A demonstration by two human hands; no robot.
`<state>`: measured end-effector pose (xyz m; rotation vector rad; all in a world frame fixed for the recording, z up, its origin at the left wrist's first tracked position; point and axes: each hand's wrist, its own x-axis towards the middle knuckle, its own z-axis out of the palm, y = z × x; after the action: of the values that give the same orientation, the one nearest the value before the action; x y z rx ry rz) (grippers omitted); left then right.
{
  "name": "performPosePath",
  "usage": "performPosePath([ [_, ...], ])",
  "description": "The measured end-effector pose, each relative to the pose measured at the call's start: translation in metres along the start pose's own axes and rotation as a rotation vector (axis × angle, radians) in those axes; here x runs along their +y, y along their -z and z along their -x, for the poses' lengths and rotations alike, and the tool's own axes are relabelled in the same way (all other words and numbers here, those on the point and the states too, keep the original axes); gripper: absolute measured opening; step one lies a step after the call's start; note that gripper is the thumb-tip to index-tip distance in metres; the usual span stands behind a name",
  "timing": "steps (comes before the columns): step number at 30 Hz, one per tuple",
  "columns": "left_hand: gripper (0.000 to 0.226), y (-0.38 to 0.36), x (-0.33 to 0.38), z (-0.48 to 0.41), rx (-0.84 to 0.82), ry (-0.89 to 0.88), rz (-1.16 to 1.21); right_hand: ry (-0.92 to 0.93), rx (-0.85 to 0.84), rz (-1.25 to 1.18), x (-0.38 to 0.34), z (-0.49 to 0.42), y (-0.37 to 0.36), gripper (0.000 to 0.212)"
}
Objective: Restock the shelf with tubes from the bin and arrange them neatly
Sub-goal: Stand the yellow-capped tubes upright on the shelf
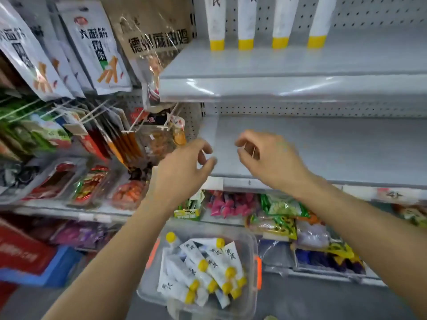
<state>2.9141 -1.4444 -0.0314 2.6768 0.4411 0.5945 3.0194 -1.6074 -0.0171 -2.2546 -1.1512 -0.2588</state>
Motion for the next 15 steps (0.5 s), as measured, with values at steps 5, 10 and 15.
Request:
performPosePath([
  [5,0.009,-0.088,-0.087,0.061,-0.39,0.351,0.119,-0.204,-0.506,-0.046,0.027,0.046,-0.111,0.013],
  [10,0.011,-0.188,-0.143,0.12,-0.572,0.878,0.571,-0.42,-0.835,-0.082,0.073,0.098,-0.231,0.009],
  [15,0.026,-0.284,-0.182,0.151,-0.743,1.174,0.659,-0.506,-1.048,-0.012,0.109,0.143,-0.323,0.021],
])
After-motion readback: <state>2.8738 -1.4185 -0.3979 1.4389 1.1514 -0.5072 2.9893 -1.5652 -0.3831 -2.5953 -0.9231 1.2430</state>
